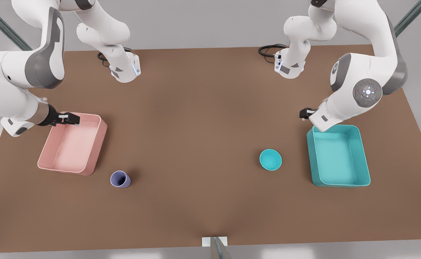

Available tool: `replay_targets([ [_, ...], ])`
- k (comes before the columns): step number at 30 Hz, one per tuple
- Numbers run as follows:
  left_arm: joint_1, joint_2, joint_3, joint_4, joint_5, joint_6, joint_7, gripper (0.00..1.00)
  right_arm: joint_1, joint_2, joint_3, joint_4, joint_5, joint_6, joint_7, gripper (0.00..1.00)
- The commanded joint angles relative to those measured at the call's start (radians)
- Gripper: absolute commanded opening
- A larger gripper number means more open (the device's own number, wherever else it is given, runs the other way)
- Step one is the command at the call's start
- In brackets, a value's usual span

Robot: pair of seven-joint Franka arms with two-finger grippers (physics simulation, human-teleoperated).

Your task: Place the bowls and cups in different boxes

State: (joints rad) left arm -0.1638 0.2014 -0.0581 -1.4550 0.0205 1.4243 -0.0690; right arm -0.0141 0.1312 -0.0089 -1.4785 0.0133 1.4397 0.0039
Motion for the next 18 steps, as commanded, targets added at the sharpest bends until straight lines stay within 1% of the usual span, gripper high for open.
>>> replay_targets([
  [1,0.0,-0.002,0.0,0.001,-0.004,0.07,-0.103,1.0,0.002,-0.001,0.0,0.0,0.001,0.053,0.011,1.0],
  [2,-0.002,0.0,0.0,-0.001,-0.004,0.071,-0.103,1.0,0.003,0.008,0.0,0.01,0.001,0.05,0.011,1.0],
  [3,-0.009,0.061,0.001,-0.002,-0.01,0.148,-0.109,1.0,0.006,0.06,0.003,0.061,0.001,0.053,0.007,1.0],
  [4,-0.008,0.215,0.003,0.054,-0.025,0.258,-0.103,1.0,0.006,0.137,0.003,0.107,0.016,0.086,-0.028,1.0],
  [5,0.004,0.367,0.007,0.189,-0.048,0.286,-0.1,1.0,0.025,0.194,0.004,0.127,0.007,0.143,-0.024,1.0],
  [6,0.046,0.472,0.007,0.248,-0.118,0.329,-0.005,1.0,0.028,0.252,0.004,0.132,0.005,0.257,-0.015,1.0],
  [7,0.06,0.498,0.018,0.205,-0.185,0.409,0.077,1.0,0.028,0.289,0.006,0.133,0.007,0.306,-0.01,1.0],
  [8,0.05,0.489,0.026,0.096,-0.177,0.559,0.077,1.0,0.029,0.323,0.004,0.135,0.008,0.343,-0.01,1.0],
  [9,0.049,0.489,0.026,0.041,-0.182,0.646,0.077,1.0,0.031,0.355,0.006,0.138,0.011,0.369,-0.007,1.0],
  [13,0.021,0.492,0.026,-0.051,-0.197,0.762,0.075,1.0,0.045,0.452,0.006,0.132,0.002,0.458,0.036,1.0],
  [15,0.021,0.518,0.026,-0.053,-0.198,0.798,0.075,1.0,0.045,0.487,0.006,0.127,0.01,0.485,0.036,1.0],
  [18,0.021,0.535,0.026,-0.051,-0.217,0.805,0.077,1.0,0.045,0.525,0.006,0.127,0.005,0.505,0.036,1.0],
])
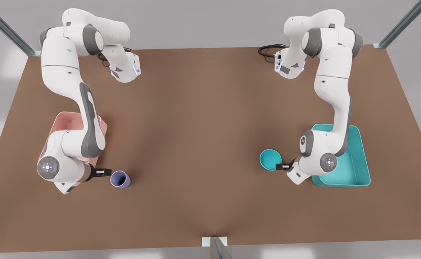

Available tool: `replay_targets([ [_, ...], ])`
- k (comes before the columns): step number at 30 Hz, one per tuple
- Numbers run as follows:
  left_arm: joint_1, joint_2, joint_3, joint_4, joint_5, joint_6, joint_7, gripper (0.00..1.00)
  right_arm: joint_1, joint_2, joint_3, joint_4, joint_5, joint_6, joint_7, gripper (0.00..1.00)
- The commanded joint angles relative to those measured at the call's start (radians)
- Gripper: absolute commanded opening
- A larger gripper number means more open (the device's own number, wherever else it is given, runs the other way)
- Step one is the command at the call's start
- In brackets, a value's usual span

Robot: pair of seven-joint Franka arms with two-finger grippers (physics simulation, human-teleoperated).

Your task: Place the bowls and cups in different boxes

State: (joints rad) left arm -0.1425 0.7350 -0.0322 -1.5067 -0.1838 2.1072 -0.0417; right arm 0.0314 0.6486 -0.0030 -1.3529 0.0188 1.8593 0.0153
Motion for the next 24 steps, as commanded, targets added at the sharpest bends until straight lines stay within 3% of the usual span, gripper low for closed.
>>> replay_targets([
  [1,0.0,0.009,0.0,0.0,-0.013,0.122,0.049,1.0,-0.001,0.016,0.0,-0.003,0.0,0.086,0.025,1.0],
  [3,-0.002,0.009,-0.003,-0.022,-0.013,0.1,0.069,1.0,0.001,0.033,0.0,-0.006,0.004,0.095,0.025,1.0],
  [6,-0.009,-0.103,-0.003,-0.145,-0.014,0.071,0.071,1.0,0.01,0.077,0.0,-0.014,0.007,0.123,0.025,1.0],
  [15,-0.031,-0.055,-0.011,-0.17,-0.014,0.08,0.071,1.0,0.012,0.126,0.0,-0.035,0.01,0.172,0.025,1.0],
  [17,-0.031,-0.052,-0.012,-0.17,-0.077,0.08,0.071,0.59,0.012,0.137,0.0,-0.035,0.012,0.173,0.025,1.0],
  [18,-0.031,-0.036,-0.012,-0.168,-0.08,0.08,0.072,0.5,0.012,0.138,0.0,-0.035,0.012,0.173,0.025,0.86],
  [20,-0.029,-0.02,-0.012,-0.168,-0.108,0.082,0.078,0.5,0.013,0.146,0.0,-0.034,0.01,0.173,0.025,0.5],
  [21,-0.025,-0.02,-0.012,-0.168,-0.111,0.082,0.077,0.4,0.016,0.146,0.0,-0.032,0.009,0.172,0.025,0.43],
  [22,-0.023,-0.022,-0.012,-0.167,-0.138,0.079,0.078,0.23,0.018,0.146,0.0,-0.032,0.009,0.172,0.025,0.35],
  [24,-0.014,-0.04,-0.012,-0.165,-0.137,0.068,0.078,0.21,0.022,0.146,0.0,-0.029,0.004,0.172,0.025,0.21],
])
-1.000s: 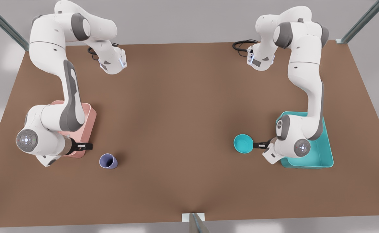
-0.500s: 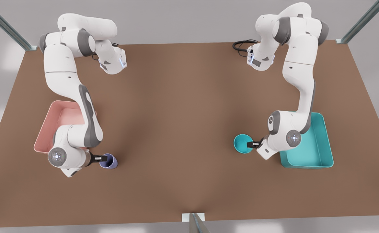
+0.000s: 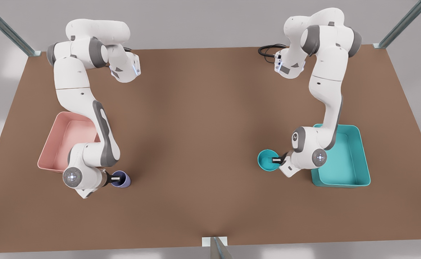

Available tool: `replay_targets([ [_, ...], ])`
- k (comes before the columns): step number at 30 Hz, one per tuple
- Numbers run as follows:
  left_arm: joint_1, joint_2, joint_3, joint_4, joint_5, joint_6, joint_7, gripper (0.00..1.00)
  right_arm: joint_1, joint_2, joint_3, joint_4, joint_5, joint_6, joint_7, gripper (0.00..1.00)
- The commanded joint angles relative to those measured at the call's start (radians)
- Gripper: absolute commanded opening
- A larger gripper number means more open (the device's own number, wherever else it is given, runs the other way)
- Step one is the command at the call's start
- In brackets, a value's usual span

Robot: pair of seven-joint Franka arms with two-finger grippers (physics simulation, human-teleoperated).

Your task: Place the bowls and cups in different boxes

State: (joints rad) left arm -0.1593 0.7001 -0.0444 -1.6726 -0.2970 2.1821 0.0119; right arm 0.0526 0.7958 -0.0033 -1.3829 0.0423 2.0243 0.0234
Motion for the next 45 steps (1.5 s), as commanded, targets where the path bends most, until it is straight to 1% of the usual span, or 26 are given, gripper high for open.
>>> replay_targets([
  [1,0.003,-0.011,0.0,0.005,-0.022,-0.025,0.023,0.21,0.001,-0.001,0.0,0.004,-0.021,0.005,0.018,0.21],
  [3,0.003,-0.067,0.015,0.019,-0.008,-0.114,0.02,0.21,0.001,-0.004,0.0,0.007,-0.021,-0.002,0.01,0.21],
  [5,0.003,-0.211,0.116,0.017,0.094,-0.263,0.02,0.21,-0.005,-0.039,0.0,0.005,-0.016,-0.021,-0.014,0.21],
  [6,0.003,-0.269,0.173,0.014,0.185,-0.347,0.026,0.21,-0.028,-0.119,-0.001,-0.004,-0.013,-0.094,-0.101,0.21],
  [9,0.033,-0.314,0.35,0.01,0.21,-0.409,0.19,0.21,-0.132,-0.289,-0.006,-0.036,-0.018,-0.26,-0.344,0.21],
  [10,0.046,-0.314,0.408,0.007,0.21,-0.404,0.313,0.21,-0.172,-0.372,-0.007,-0.105,-0.018,-0.259,-0.436,0.21],
  [12,0.063,-0.301,0.457,-0.005,0.216,-0.377,0.408,0.21,-0.241,-0.443,-0.011,-0.165,-0.025,-0.26,-0.546,0.21],
  [14,0.058,-0.286,0.457,-0.142,0.208,-0.194,0.415,0.21,-0.319,-0.441,-0.012,-0.168,-0.039,-0.251,-0.632,0.21],
  [16,0.058,-0.222,0.436,-0.168,0.194,-0.096,0.415,0.21,-0.362,-0.44,-0.012,-0.203,-0.041,-0.197,-0.665,0.21],
  [20,0.06,-0.154,0.414,-0.165,0.188,-0.047,0.415,0.21,-0.384,-0.451,-0.012,-0.36,-0.038,-0.01,-0.663,0.21],
  [21,0.06,-0.153,0.413,-0.165,0.188,-0.048,0.416,0.32,-0.382,-0.451,-0.011,-0.398,-0.038,0.042,-0.663,0.21],
  [22,0.06,-0.151,0.406,-0.165,0.188,-0.048,0.416,0.53,-0.382,-0.443,-0.011,-0.421,-0.038,0.091,-0.663,0.21],
  [23,0.06,-0.145,0.405,-0.164,0.188,-0.048,0.416,0.89,-0.378,-0.434,-0.011,-0.433,-0.038,0.135,-0.662,0.21],
  [24,0.06,-0.146,0.405,-0.161,0.188,-0.05,0.418,1.0,-0.375,-0.42,-0.011,-0.442,-0.036,0.163,-0.662,0.21],
  [25,0.063,-0.188,0.412,-0.133,0.202,-0.102,0.419,1.0,-0.375,-0.383,-0.009,-0.443,-0.038,0.206,-0.66,0.21],
  [26,0.063,-0.258,0.443,-0.095,0.206,-0.221,0.415,1.0,-0.376,-0.359,-0.009,-0.444,-0.036,0.228,-0.66,0.21],
  [27,0.06,-0.315,0.451,0.0,0.268,-0.396,0.363,1.0,-0.379,-0.343,-0.009,-0.443,-0.033,0.237,-0.66,0.21],
  [28,0.049,-0.372,0.393,0.065,0.306,-0.531,0.214,1.0,-0.379,-0.322,-0.009,-0.443,-0.028,0.248,-0.66,0.21],
  [30,0.029,-0.516,0.166,0.073,0.472,-0.556,0.102,1.0,-0.379,-0.303,-0.009,-0.438,-0.027,0.251,-0.658,0.21],
  [31,0.009,-0.567,0.12,0.076,0.453,-0.564,0.1,1.0,-0.378,-0.288,-0.009,-0.435,-0.025,0.251,-0.654,0.21],
  [33,0.007,-0.551,0.092,0.198,0.328,-0.66,-0.003,1.0,-0.379,-0.279,-0.009,-0.435,-0.025,0.248,-0.652,0.21],
  [34,0.003,-0.486,0.087,0.296,0.334,-0.723,-0.004,1.0,-0.378,-0.273,-0.009,-0.433,-0.025,0.241,-0.651,0.21],
  [35,-0.002,-0.475,0.087,0.315,0.357,-0.722,-0.006,1.0,-0.379,-0.26,-0.007,-0.421,-0.025,0.237,-0.655,1.0],
  [38,-0.039,-0.479,0.074,0.32,0.403,-0.728,-0.007,1.0,-0.378,-0.259,-0.007,-0.409,-0.027,0.225,-0.66,1.0],
  [41,-0.04,-0.482,0.072,0.32,0.397,-0.729,-0.006,1.0,-0.373,-0.285,0.002,-0.314,-0.028,0.059,-0.66,1.0],
  [45,-0.054,-0.476,0.077,0.32,0.401,-0.725,-0.003,1.0,-0.343,-0.451,0.005,-0.291,-0.028,-0.145,-0.652,1.0],
])
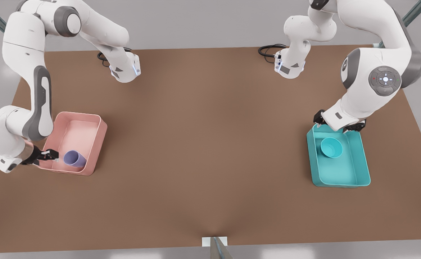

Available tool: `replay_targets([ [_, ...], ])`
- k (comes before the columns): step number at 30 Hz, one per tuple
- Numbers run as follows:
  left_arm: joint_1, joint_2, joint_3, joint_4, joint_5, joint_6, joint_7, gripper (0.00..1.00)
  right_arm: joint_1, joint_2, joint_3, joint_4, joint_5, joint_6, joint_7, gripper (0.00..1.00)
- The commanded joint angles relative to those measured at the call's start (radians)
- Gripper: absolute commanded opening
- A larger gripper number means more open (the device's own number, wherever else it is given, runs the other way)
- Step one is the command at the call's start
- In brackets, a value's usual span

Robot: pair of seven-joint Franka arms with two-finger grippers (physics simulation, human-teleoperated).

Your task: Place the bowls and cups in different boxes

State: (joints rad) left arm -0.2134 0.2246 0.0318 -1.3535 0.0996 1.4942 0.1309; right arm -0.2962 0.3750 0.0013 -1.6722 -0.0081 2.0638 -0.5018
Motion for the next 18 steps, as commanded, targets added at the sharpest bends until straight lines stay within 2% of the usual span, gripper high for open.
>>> replay_targets([
  [1,0.0,-0.001,0.0,0.001,0.005,-0.037,-0.123,1.0,0.023,-0.031,0.0,0.049,0.026,-0.232,-0.109,1.0],
  [2,0.002,-0.001,0.002,0.001,0.003,-0.04,-0.123,1.0,0.058,-0.03,0.0,0.1,0.025,-0.281,0.081,1.0],
  [3,0.005,-0.001,0.002,0.001,0.003,-0.061,-0.123,1.0,0.127,-0.03,-0.003,0.16,0.011,-0.353,0.395,1.0],
  [4,0.008,-0.001,0.003,0.001,0.002,-0.068,-0.123,1.0,0.164,-0.031,-0.003,0.178,0.007,-0.379,0.506,1.0],
  [8,0.008,-0.001,0.005,0.001,0.005,-0.068,-0.125,1.0,0.2,-0.152,0.0,0.137,-0.018,-0.459,0.514,1.0],
  [11,0.008,-0.001,0.003,0.001,0.006,-0.068,-0.125,1.0,0.201,-0.301,0.011,0.147,-0.013,-0.634,0.506,1.0],
  [14,0.008,-0.001,0.003,0.001,0.003,-0.069,-0.125,1.0,0.201,-0.384,0.013,0.089,-0.004,-0.651,0.505,1.0],
  [18,0.006,-0.001,0.003,0.001,0.005,-0.068,-0.125,1.0,0.2,-0.383,0.013,0.085,-0.004,-0.643,0.505,1.0],
])
